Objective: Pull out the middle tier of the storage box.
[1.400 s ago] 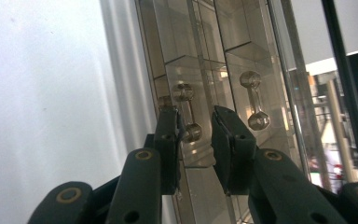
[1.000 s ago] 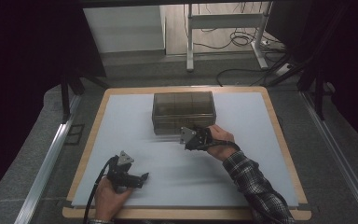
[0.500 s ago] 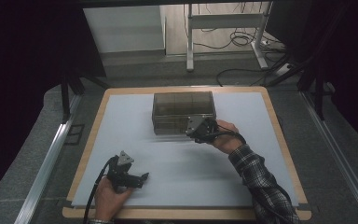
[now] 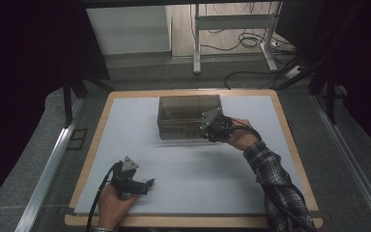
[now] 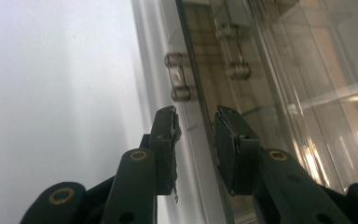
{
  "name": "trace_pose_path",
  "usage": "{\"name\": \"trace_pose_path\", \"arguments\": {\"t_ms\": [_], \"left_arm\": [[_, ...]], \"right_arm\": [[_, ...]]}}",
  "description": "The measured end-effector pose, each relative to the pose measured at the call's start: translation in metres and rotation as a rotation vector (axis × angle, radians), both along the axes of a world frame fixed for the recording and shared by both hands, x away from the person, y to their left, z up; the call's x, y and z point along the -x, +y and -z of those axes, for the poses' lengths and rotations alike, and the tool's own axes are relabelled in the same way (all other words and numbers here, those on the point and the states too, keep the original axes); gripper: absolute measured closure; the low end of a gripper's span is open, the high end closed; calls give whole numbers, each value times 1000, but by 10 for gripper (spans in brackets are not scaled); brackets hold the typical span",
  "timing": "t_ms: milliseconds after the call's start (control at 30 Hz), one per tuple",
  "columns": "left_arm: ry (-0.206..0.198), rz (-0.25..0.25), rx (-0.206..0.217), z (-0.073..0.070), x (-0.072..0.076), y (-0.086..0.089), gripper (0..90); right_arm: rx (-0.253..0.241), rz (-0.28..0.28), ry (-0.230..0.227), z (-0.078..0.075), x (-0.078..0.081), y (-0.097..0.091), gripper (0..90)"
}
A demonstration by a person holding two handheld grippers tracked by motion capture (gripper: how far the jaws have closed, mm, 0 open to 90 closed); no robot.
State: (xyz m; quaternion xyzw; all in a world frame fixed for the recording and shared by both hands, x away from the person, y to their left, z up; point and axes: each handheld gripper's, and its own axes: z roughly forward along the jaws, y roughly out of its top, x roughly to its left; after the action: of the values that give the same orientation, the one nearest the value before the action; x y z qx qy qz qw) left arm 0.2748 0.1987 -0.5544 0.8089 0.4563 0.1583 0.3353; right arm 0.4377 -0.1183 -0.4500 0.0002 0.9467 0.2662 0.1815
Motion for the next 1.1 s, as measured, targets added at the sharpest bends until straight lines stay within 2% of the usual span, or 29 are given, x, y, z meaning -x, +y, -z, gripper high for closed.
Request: {"name": "trace_pose_path", "arguments": {"t_ms": [200, 367, 400, 433, 467, 533, 600, 667, 833, 933, 1033, 1100], "left_arm": [[0, 0, 0, 0, 0, 0, 0], [0, 1, -2, 0, 0, 0, 0], [0, 1, -2, 0, 0, 0, 0], [1, 2, -2, 0, 0, 0, 0], [1, 2, -3, 0, 0, 0, 0], [0, 1, -2, 0, 0, 0, 0], [0, 1, -2, 0, 0, 0, 0], [0, 1, -2, 0, 0, 0, 0], [0, 0, 0, 0, 0, 0, 0], [0, 0, 0, 0, 0, 0, 0], [0, 0, 0, 0, 0, 0, 0], [0, 0, 0, 0, 0, 0, 0]], "right_arm": [[31, -4, 37, 7, -14, -6, 709], [41, -10, 60, 10, -21, -7, 726], [37, -19, 78, 11, -23, -7, 730], [44, -13, 68, 11, -25, -8, 736], [39, -19, 92, 13, -26, -7, 742], [56, -24, 96, 14, -29, -7, 765], [52, -36, 108, 13, -31, -8, 779], [50, -44, 118, 13, -32, -8, 779], [86, -72, 101, 15, -32, -6, 807], [92, -76, 93, 16, -31, -5, 807], [87, -84, 106, 15, -32, -6, 825], [87, -96, 138, 14, -32, -7, 845]]}}
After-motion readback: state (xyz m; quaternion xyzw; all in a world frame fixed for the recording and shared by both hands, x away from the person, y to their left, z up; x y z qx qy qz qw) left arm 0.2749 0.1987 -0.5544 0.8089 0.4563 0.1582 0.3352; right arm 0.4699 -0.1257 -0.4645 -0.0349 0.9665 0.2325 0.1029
